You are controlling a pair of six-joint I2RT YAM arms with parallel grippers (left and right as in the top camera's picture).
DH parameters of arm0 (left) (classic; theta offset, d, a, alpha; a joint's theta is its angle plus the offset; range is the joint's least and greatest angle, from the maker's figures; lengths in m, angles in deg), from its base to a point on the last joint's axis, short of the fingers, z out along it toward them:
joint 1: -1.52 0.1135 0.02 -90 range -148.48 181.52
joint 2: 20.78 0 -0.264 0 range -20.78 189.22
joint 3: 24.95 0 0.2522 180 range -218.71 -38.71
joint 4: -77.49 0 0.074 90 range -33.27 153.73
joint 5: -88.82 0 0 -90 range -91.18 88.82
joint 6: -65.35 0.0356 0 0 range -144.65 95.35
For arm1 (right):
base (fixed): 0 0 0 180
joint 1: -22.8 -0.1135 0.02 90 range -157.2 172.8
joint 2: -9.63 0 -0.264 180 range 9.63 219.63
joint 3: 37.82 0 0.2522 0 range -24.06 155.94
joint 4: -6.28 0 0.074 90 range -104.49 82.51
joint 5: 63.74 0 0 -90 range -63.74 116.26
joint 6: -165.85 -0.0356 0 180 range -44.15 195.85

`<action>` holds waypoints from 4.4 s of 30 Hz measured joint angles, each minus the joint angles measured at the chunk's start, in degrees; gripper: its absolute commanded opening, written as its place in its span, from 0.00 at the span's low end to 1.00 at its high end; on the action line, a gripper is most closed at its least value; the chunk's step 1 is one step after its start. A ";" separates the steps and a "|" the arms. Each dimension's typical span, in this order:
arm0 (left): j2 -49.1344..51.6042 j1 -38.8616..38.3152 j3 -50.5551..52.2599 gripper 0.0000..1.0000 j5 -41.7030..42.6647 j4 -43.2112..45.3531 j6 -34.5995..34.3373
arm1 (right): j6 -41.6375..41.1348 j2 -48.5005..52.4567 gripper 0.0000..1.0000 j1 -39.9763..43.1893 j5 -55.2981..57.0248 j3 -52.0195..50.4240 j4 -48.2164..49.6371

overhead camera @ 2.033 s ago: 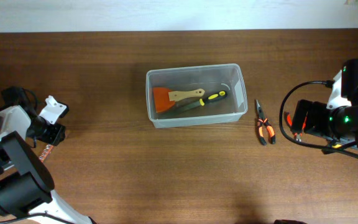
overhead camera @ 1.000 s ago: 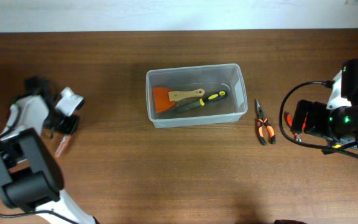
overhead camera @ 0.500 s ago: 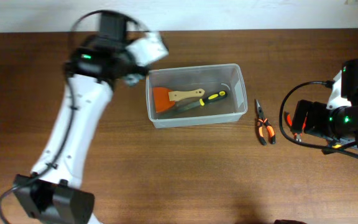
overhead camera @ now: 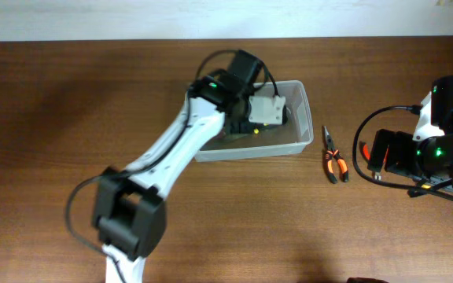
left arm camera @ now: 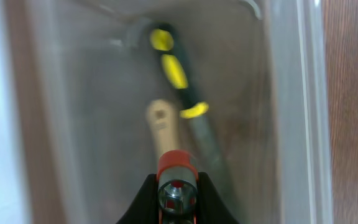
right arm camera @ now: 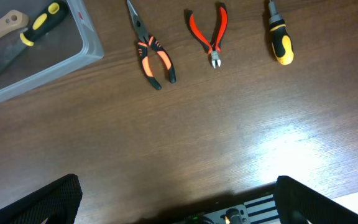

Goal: Pack container

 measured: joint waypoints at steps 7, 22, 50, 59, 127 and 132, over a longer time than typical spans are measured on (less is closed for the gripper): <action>7.45 -0.26 0.07 0.30 -0.04 -1.57 -2.38 | 0.04 0.00 0.99 0.00 0.00 0.00 -0.83; 6.25 0.15 -9.84 0.87 -4.63 -6.43 -17.55 | 0.04 0.02 0.99 0.00 0.00 0.00 4.46; -9.16 45.72 -18.97 0.99 -7.19 -23.63 -52.70 | 8.52 36.15 0.70 0.00 -0.46 -12.44 20.59; -9.16 48.46 -18.97 0.99 -5.60 -23.65 -54.27 | 12.37 36.44 0.66 0.00 -0.57 -18.05 28.30; -9.16 48.46 -18.97 0.99 -5.27 -23.65 -54.29 | -6.75 35.04 0.61 2.75 -9.33 -26.93 32.74; -9.16 48.46 -18.97 0.99 -5.29 -23.65 -54.29 | -13.29 35.04 0.59 2.75 -9.62 -26.93 34.23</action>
